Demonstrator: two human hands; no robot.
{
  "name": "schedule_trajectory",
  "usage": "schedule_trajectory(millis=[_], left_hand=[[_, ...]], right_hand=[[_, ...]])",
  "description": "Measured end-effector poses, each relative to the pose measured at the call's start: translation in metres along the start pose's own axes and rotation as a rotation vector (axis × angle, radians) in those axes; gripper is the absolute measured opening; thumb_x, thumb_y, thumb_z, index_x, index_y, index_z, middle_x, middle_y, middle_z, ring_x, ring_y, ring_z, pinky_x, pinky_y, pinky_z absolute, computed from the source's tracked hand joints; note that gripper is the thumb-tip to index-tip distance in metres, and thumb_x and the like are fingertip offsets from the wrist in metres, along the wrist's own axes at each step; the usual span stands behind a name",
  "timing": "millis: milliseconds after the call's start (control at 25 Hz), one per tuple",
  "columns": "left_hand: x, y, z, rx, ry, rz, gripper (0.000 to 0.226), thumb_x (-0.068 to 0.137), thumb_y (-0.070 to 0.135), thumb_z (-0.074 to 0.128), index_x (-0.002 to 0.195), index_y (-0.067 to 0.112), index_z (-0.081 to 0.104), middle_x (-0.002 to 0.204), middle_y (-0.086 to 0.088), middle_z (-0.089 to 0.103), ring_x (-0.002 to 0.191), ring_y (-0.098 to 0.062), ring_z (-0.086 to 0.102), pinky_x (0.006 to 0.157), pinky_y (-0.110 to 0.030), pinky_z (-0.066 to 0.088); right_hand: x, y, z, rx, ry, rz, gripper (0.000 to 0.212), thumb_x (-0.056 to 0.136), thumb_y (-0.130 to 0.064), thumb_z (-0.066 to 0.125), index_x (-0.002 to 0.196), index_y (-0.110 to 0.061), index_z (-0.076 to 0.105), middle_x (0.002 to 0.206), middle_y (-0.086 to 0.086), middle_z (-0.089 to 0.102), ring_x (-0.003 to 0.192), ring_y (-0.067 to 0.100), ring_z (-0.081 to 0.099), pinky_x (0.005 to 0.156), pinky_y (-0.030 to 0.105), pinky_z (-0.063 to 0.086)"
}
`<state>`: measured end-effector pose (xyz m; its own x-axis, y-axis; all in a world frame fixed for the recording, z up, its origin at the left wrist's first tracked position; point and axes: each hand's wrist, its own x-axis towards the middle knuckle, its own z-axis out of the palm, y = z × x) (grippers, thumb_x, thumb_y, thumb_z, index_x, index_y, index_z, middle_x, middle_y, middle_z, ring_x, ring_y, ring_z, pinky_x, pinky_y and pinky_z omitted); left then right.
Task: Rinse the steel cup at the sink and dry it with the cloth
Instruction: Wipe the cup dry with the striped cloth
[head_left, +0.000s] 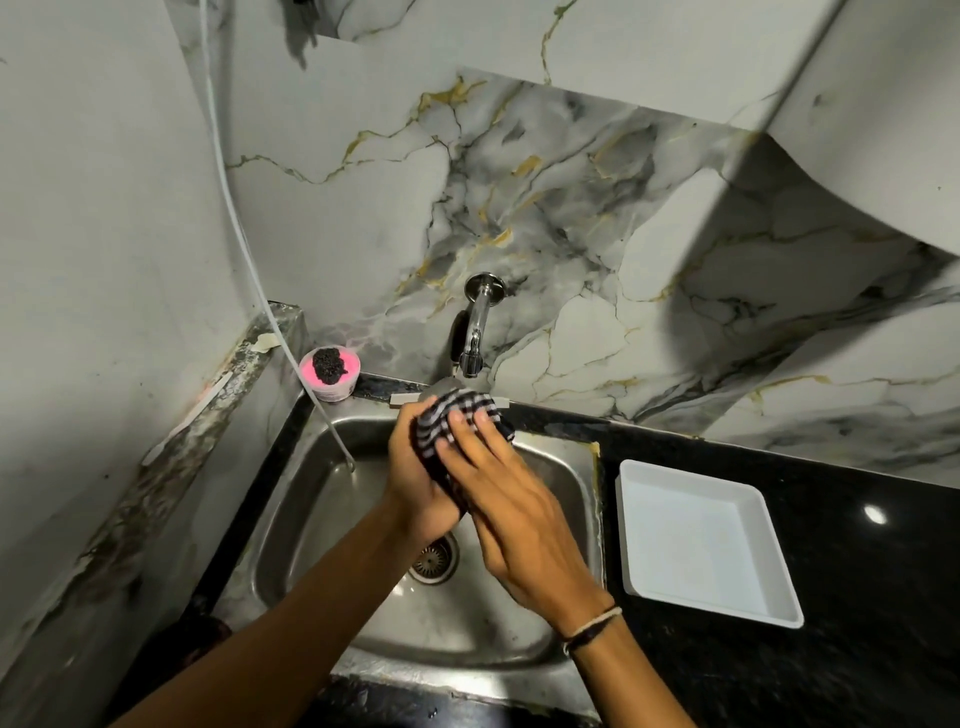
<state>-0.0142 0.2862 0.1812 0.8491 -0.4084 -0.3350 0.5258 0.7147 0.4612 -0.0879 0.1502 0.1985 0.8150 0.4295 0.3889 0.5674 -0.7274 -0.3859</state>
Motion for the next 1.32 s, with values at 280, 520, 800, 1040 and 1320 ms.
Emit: schedule_trajectory(millis=[280,520,800,1040,1320], left_hand=[[-0.001,-0.015,-0.007,-0.155,-0.016,-0.075,0.05,0.1,0.044,0.063,0.133,0.009,0.076,0.131,-0.011,0.079,0.121,-0.025,0.077,0.099,-0.037,0.064],[-0.011,-0.015,0.001,-0.064,-0.048,-0.1,0.045,0.099,0.04,0.061,0.129,0.012,0.08,0.13,-0.01,0.079,0.121,-0.024,0.077,0.097,-0.037,0.064],[-0.024,-0.022,0.016,0.181,-0.065,-0.01,0.056,0.09,0.054,0.056,0.127,0.019,0.078,0.121,-0.014,0.077,0.097,-0.025,0.076,0.073,-0.038,0.054],[-0.017,-0.011,0.018,0.547,-0.037,0.131,0.042,0.082,0.042,0.072,0.119,0.022,0.072,0.119,-0.014,0.073,0.104,-0.023,0.074,0.092,-0.036,0.056],[0.018,-0.083,0.008,1.554,-0.093,0.408,0.138,0.053,0.048,0.098,0.167,0.011,0.03,0.157,0.001,0.043,0.135,-0.012,0.041,0.119,-0.059,0.042]], right_hand=[[0.005,0.001,-0.001,-0.084,0.073,0.063,0.063,0.103,0.0,0.034,0.164,-0.014,0.042,0.178,0.004,0.029,0.168,0.028,0.021,0.13,0.052,0.036],[0.018,0.001,-0.017,0.279,0.086,0.173,0.045,0.116,-0.026,0.041,0.159,-0.026,0.05,0.173,-0.011,0.04,0.166,0.01,0.026,0.135,0.036,0.027],[0.034,0.036,-0.01,0.464,0.245,0.701,0.022,0.116,-0.034,0.042,0.13,-0.029,0.058,0.11,-0.011,0.072,0.099,0.0,0.068,0.086,0.034,0.055],[-0.036,0.065,0.023,0.505,0.324,0.958,0.018,0.114,-0.022,0.049,0.11,-0.017,0.065,0.1,-0.005,0.071,0.097,0.011,0.07,0.087,0.036,0.053],[-0.122,0.122,0.0,0.963,0.685,1.398,0.027,0.115,-0.02,0.049,0.121,-0.004,0.069,0.125,0.028,0.075,0.116,0.043,0.074,0.106,0.057,0.059]])
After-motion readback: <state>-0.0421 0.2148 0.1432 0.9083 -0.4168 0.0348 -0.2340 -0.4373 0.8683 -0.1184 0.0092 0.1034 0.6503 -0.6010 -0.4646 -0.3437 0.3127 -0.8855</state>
